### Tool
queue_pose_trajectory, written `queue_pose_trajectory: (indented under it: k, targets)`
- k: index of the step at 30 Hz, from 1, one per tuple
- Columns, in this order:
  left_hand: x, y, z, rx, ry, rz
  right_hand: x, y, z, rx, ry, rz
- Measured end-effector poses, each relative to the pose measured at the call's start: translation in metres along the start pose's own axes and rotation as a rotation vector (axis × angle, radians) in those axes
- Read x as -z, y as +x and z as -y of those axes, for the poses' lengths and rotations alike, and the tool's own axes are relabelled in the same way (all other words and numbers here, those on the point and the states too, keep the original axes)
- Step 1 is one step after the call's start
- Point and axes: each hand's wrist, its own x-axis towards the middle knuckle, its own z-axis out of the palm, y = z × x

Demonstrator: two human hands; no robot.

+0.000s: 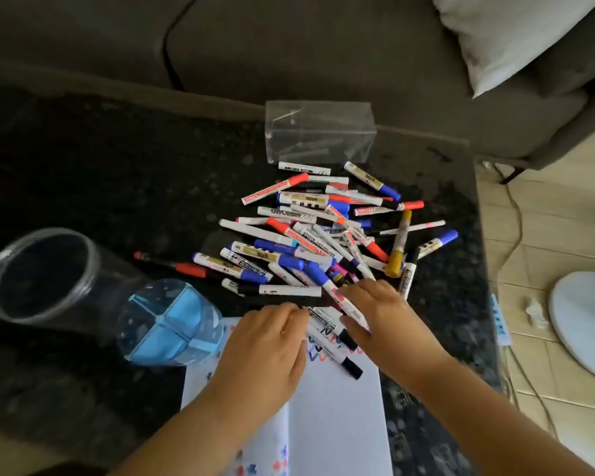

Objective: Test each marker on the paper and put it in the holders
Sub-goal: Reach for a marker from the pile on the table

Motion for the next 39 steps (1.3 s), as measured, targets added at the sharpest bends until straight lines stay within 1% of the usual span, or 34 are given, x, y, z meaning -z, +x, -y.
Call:
queue_pose_trajectory:
  k: [2, 4, 6, 9, 13, 15, 17, 20, 23, 25, 27, 29, 31, 34, 36, 39]
  targets:
    - [-0.028, -0.002, 0.007, -0.038, 0.035, -0.023, -0.026, 0.015, -0.01, 0.097, 0.006, -0.101]
    - [-0.049, -0.006, 0.02, -0.09, 0.063, 0.003, -0.042, 0.029, -0.015, 0.2, -0.031, -0.125]
    - [-0.069, -0.01, 0.026, -0.113, 0.074, -0.048, -0.06, 0.042, -0.021, 0.292, -0.083, -0.185]
    - [-0.087, -0.013, 0.033, -0.135, 0.094, -0.152, -0.074, 0.06, -0.028, 0.44, -0.175, -0.341]
    - [-0.095, -0.016, 0.034, -0.158, 0.046, -0.3, -0.084, 0.071, -0.027, 0.564, -0.228, -0.499]
    - [-0.094, -0.018, 0.036, -0.149, 0.045, -0.326, -0.085, 0.072, -0.025, 0.58, -0.254, -0.518]
    - [-0.093, -0.02, 0.036, -0.118, 0.021, -0.313, -0.084, 0.067, -0.021, 0.547, -0.265, -0.48]
    - [-0.084, -0.022, 0.035, -0.047, -0.029, -0.27, -0.074, 0.055, -0.019, 0.447, -0.217, -0.432]
    - [-0.074, -0.022, 0.031, 0.023, -0.072, -0.277, -0.066, 0.03, -0.02, 0.3, -0.088, -0.431]
    - [-0.064, -0.021, 0.025, 0.154, -0.187, -0.287, -0.063, 0.009, -0.019, 0.174, 0.072, -0.459]
    - [-0.051, -0.02, 0.015, 0.35, -0.432, -0.295, -0.062, -0.012, -0.013, 0.048, 0.268, -0.457]
    - [-0.042, -0.021, 0.005, 0.493, -0.704, -0.253, -0.065, -0.029, -0.005, -0.066, 0.532, -0.326]
    - [-0.038, -0.024, -0.002, 0.514, -0.915, -0.177, -0.07, -0.043, 0.006, -0.14, 0.805, -0.174]
    - [-0.037, -0.031, -0.008, 0.518, -1.212, -0.165, -0.076, -0.06, 0.019, -0.141, 1.032, -0.049]
    - [-0.034, -0.035, -0.011, 0.527, -1.313, -0.184, -0.078, -0.069, 0.028, -0.127, 1.053, 0.012]
    - [-0.031, -0.042, -0.017, 0.545, -1.435, -0.19, -0.082, -0.074, 0.04, -0.061, 1.007, -0.015]
